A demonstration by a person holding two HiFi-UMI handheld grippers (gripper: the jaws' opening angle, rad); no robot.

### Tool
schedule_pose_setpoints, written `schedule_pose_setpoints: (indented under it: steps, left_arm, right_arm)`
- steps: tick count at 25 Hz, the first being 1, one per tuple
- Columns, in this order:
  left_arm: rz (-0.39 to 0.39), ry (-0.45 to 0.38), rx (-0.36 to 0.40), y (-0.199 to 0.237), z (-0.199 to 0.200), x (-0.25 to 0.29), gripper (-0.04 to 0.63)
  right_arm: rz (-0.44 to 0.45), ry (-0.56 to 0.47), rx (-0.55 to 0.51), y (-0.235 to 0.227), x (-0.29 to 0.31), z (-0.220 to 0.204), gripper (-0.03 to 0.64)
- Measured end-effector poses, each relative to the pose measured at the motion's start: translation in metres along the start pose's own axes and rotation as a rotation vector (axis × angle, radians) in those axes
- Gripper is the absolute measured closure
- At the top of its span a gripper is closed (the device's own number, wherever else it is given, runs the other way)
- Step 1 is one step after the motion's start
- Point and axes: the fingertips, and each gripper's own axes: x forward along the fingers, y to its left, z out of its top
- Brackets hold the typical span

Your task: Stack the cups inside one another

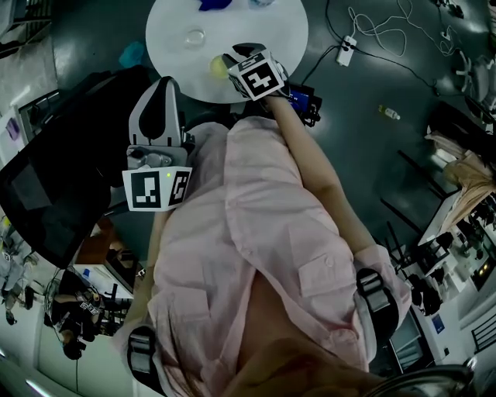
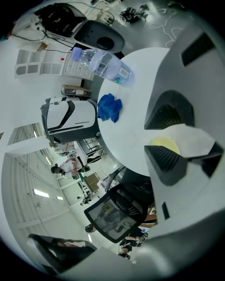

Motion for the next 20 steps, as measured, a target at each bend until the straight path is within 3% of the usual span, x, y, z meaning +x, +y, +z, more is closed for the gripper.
schedule_pose_setpoints:
  steps: [16, 18, 20]
  left_arm:
    - [0.003, 0.012, -0.018, 0.002, -0.002, 0.003, 0.579]
    - [0.005, 0.012, -0.023, 0.002, -0.002, 0.002, 0.579]
    - [0.01, 0.012, -0.027, 0.004, -0.002, 0.001, 0.578]
  right_arm:
    - [0.015, 0.233, -0.075, -0.005, 0.042, -0.044, 0.506]
    - [0.017, 0.24, -0.075, -0.002, 0.044, -0.043, 0.561]
    - [0.018, 0.233, -0.088, 0.001, 0.045, -0.04, 0.575]
